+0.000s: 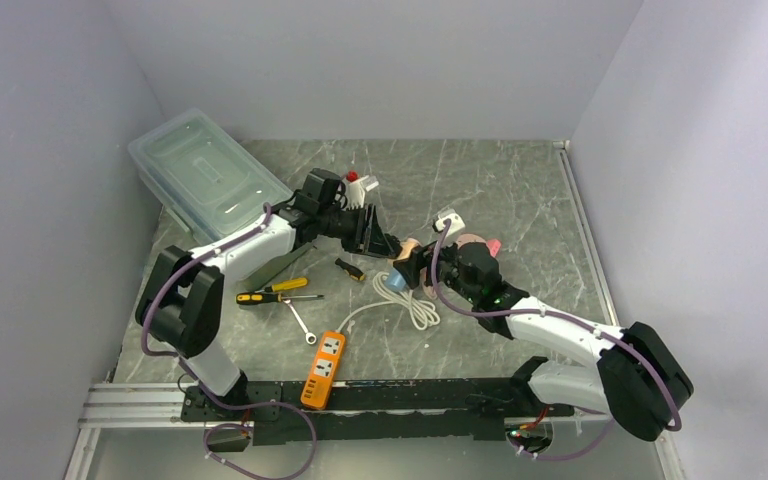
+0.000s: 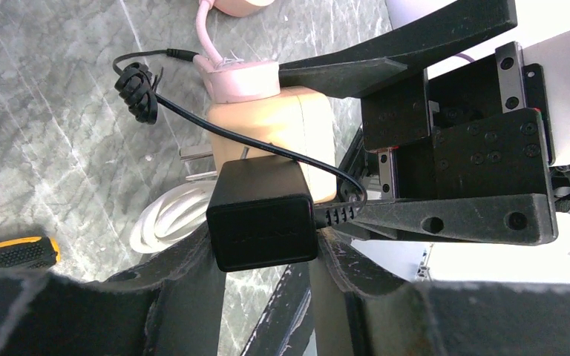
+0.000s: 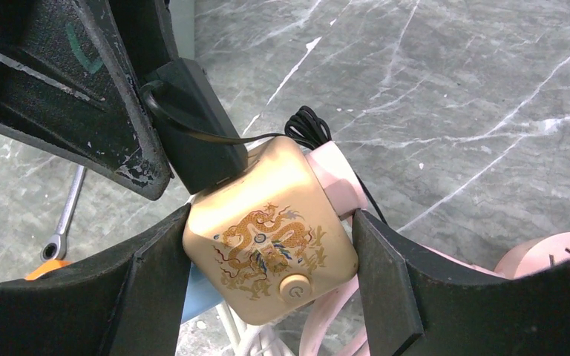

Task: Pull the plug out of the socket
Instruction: Remove the plug from the socket.

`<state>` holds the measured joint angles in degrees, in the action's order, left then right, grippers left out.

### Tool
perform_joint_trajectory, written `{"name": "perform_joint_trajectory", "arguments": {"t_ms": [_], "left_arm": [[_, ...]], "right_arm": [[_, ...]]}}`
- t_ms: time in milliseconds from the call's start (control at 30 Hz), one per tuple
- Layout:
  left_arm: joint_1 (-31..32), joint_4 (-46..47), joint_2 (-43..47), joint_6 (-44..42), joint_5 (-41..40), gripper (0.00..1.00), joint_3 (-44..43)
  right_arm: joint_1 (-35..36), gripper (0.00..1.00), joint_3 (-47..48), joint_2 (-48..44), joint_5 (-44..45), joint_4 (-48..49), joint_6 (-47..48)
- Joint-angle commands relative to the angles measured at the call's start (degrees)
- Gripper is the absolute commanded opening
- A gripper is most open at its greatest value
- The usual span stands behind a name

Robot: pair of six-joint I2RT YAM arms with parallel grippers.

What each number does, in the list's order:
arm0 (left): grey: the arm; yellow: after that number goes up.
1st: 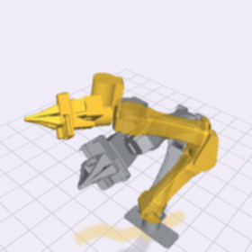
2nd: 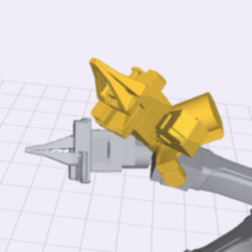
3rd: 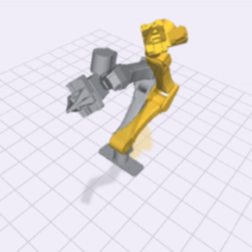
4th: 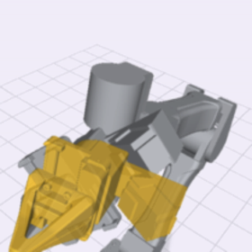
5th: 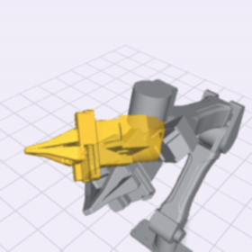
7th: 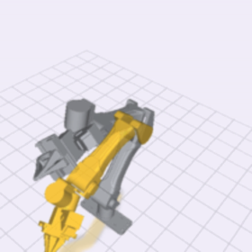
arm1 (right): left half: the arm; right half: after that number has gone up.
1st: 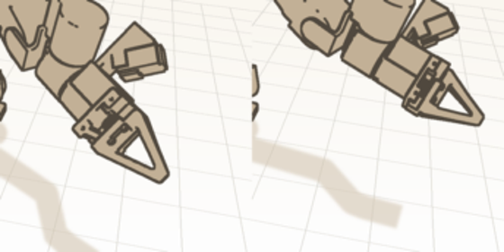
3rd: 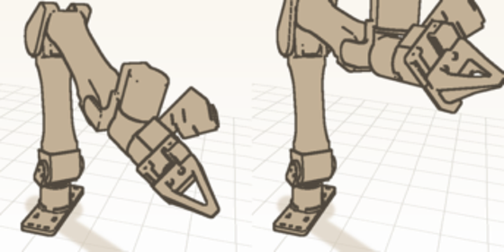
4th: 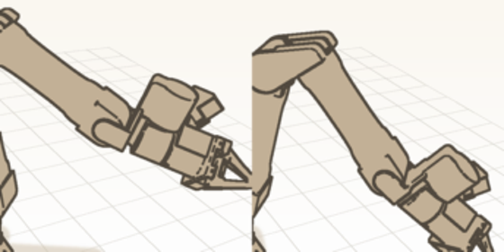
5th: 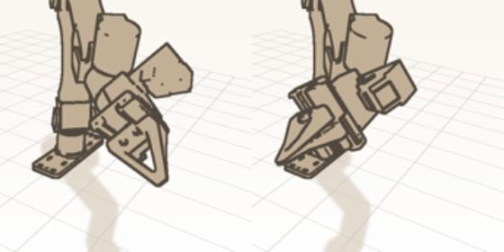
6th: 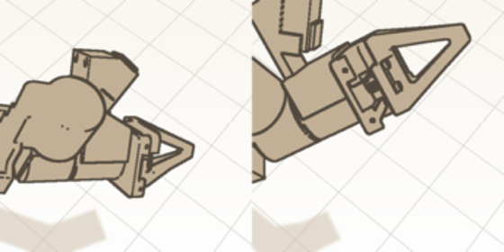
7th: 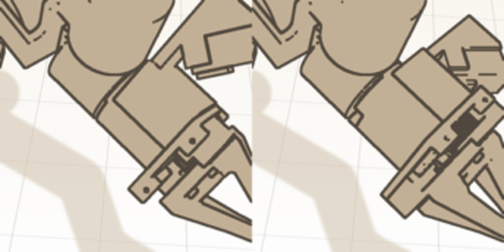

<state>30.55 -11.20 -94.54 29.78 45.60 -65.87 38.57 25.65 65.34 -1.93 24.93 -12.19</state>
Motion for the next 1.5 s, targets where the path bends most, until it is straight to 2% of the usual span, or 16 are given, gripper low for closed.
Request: {"name": "perform_joint_trajectory", "arguments": {"t_ms": [0, 200, 467, 733, 1100, 1200, 1367, 1467], "left_arm": [[-0.19, 3.0, 2.66, -0.83, 1.49, 0.0, -2.97], [2.34, -2.87, 4.01, -6.83, -7.08, 0.0, -4.4], [3.64, -6.3, 3.05, -9.12, -9.33, 0.0, -6.21], [3.19, -7.21, 2.03, -9.19, -4.87, 0.0, -7.65], [1.98, -8.62, -0.16, -9.2, -3.06, 0.0, -8.86], [2.06, -9.31, -0.31, -9.54, -4.11, 0.0, -9.06], [3.56, -9.73, 0.87, -11.43, -8.95, 0.0, -8.3], [4.46, -9.62, 1.32, -12.25, -10.23, 0.0, -8.14]], "right_arm": [[0.19, 0.0, 0.96, -1.02, 1.59, 4.6, -1.14], [0.18, 0.0, 2.01, 0.61, 5.91, 2.99, -3.14], [0.15, 0.0, 3.16, 1.94, 9.7, 0.84, -3.82], [0.17, 0.0, -0.45, -1.9, 1.15, 6.95, -1.52], [0.22, 0.0, -0.44, -1.71, -4.84, 8.16, -0.81], [0.26, 0.0, 0.07, -1.38, -2.07, 7.18, -1.48], [0.26, 0.0, 0.98, -1.24, 9.78, 3.27, -4.18], [0.24, 0.0, 0.92, -1.61, 12.46, 2.44, -4.75]]}}
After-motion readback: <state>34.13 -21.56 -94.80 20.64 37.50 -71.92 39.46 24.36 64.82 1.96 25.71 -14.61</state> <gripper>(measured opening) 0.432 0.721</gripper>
